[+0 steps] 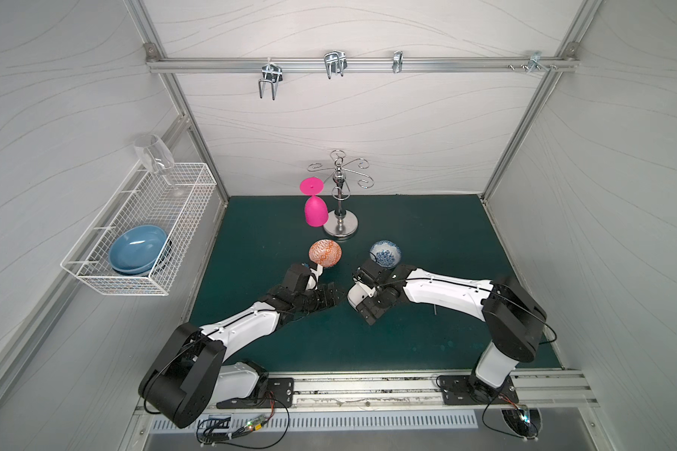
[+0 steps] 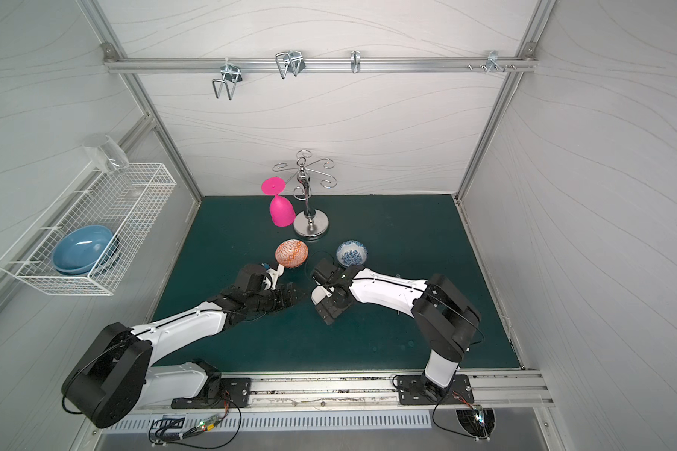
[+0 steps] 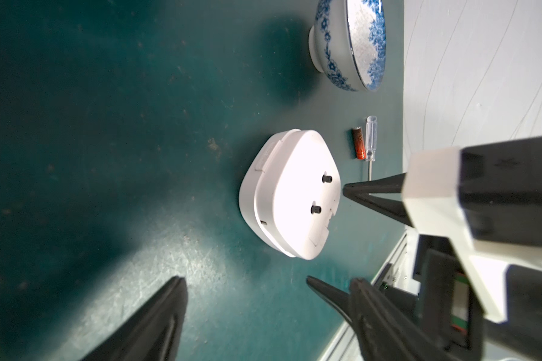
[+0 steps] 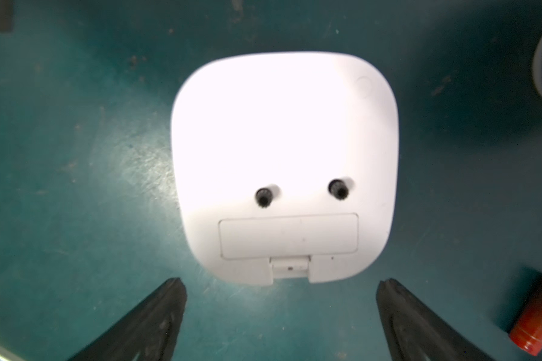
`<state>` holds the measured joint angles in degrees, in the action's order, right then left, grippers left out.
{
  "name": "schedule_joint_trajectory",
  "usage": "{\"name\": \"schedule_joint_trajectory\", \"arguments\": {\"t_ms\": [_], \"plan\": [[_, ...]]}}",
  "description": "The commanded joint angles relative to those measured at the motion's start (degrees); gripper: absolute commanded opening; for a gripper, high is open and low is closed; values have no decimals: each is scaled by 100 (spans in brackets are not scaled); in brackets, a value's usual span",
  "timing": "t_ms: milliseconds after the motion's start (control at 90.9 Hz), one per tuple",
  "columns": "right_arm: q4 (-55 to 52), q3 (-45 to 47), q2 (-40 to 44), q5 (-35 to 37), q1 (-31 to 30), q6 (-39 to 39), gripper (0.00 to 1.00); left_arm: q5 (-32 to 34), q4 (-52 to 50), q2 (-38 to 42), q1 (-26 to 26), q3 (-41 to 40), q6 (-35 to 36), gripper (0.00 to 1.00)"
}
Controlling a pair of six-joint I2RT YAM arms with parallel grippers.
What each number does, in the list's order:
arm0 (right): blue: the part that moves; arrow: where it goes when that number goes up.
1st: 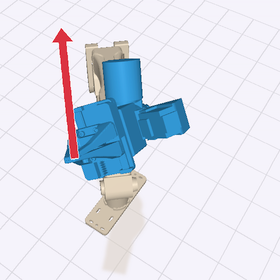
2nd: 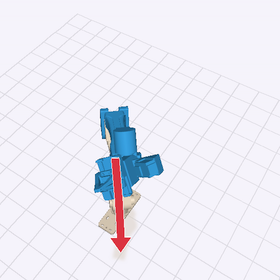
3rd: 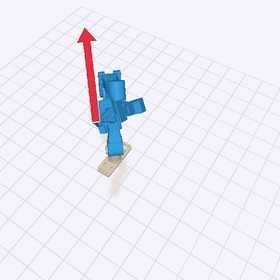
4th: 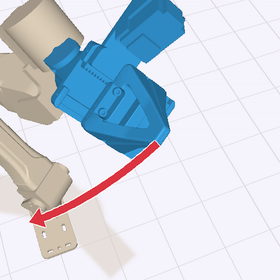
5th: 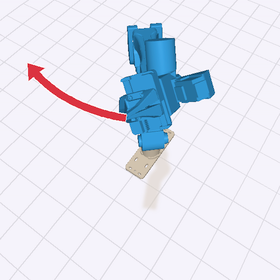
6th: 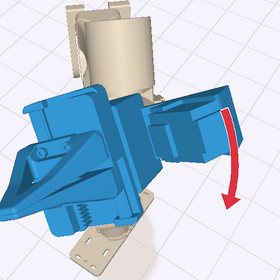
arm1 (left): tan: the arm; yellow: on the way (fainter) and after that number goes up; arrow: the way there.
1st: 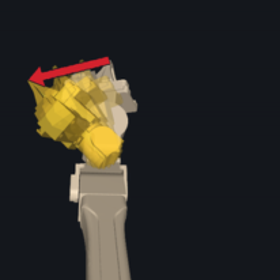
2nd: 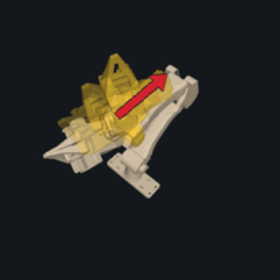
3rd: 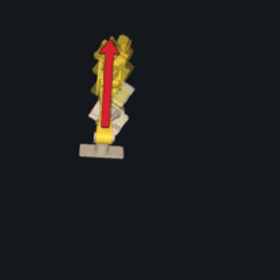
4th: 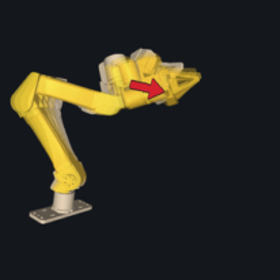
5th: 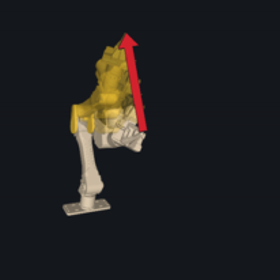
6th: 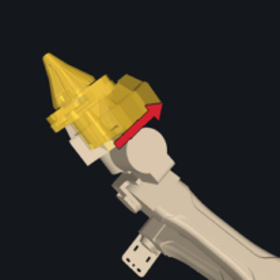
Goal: Remove the battery from the alarm
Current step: Adjust the alarm at the center of the board.
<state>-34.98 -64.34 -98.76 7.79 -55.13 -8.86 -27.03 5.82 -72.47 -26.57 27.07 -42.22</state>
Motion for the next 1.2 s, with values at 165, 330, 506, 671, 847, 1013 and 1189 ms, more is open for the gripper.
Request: {"name": "schedule_joint_trajectory", "arguments": {"t_ms": [165,330,506,671,847,1013,1189], "plan": [[372,-398,-512,-379,237,268,99,-391,573,-265,29,-83,-108,99],[544,-628,-736,-528,450,357,98,-708,1273,-536,78,-244,-428,100],[520,-717,-686,-613,503,444,80,-962,1804,-769,163,-368,-679,100],[571,-482,-175,-602,495,399,75,-1038,2419,-832,210,-484,-957,99],[782,-102,535,-622,370,308,74,-1309,3075,-1068,213,-440,-1276,97],[896,-35,767,-604,162,227,74,-1587,4249,-1370,213,-498,-1848,90],[1086,46,937,-654,1,62,74,-1648,4565,-1350,213,-480,-2010,74]]}}
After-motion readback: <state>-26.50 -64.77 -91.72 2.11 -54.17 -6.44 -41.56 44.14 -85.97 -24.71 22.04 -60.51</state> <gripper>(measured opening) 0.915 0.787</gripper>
